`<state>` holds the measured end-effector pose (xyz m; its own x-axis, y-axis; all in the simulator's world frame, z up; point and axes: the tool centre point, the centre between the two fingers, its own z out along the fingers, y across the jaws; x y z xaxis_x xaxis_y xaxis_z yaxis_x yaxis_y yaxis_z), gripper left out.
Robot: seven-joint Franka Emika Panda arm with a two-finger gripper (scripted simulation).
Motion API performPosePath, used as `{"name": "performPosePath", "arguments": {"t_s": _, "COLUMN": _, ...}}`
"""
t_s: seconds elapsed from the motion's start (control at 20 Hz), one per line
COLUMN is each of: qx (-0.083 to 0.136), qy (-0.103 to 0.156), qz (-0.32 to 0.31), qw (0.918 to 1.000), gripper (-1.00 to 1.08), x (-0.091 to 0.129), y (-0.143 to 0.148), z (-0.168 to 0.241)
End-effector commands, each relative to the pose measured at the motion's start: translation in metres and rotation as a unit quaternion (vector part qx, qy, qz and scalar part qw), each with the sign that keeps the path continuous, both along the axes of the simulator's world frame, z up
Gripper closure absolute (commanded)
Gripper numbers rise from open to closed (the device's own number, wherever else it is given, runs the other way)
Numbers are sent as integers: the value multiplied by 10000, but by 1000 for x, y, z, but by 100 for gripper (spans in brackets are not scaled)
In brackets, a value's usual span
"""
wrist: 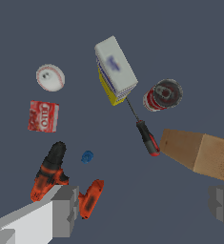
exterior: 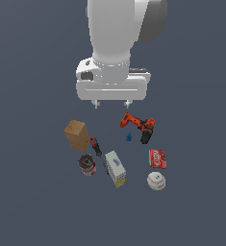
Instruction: Pick up a designated object from a clutter of objects.
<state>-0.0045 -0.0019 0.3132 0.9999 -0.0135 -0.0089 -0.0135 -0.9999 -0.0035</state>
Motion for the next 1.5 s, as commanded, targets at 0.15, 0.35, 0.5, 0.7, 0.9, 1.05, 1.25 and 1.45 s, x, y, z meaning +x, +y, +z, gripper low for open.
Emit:
{"name": "performPosePath", "arguments": {"t_s": 0.15, "qx": 12, "qy": -28, "qz": -11, "qw": 10000, "gripper": -92, "x": 1, "y": -3, "z": 2}}
{"name": "performPosePath", "arguments": {"t_s": 0.35, "qx": 56, "qy": -135, "qz": -66, "qw": 9999, "gripper": -92, "x": 4, "y": -16, "z": 9}}
{"name": "performPosePath", "arguments": {"t_s": 0.5, "qx": 74, "qy": -179, "qz": -104, "qw": 9998, "gripper": -92, "x": 5, "y": -21, "z": 13}}
{"name": "performPosePath", "arguments": {"t_s": 0.7, "qx": 68, "qy": -169, "qz": -82, "qw": 9998, "gripper": -92, "x": 5, "y": -20, "z": 11}}
{"name": "performPosePath", "arguments": {"t_s": 0.9, "qx": 56, "qy": -165, "qz": 35, "qw": 9998, "gripper": -92, "x": 13, "y": -19, "z": 8}}
{"name": "performPosePath", "arguments": {"t_s": 1.05, "qx": 40, "qy": -158, "qz": 189, "qw": 9997, "gripper": -92, "x": 22, "y": -17, "z": 3}}
{"name": "performPosePath", "arguments": {"t_s": 1.25, "qx": 15, "qy": -143, "qz": 481, "qw": 9987, "gripper": -92, "x": 39, "y": -14, "z": -8}}
{"name": "performPosePath", "arguments": {"t_s": 1.45, "qx": -9, "qy": -123, "qz": 873, "qw": 9961, "gripper": -92, "x": 61, "y": -9, "z": -24}}
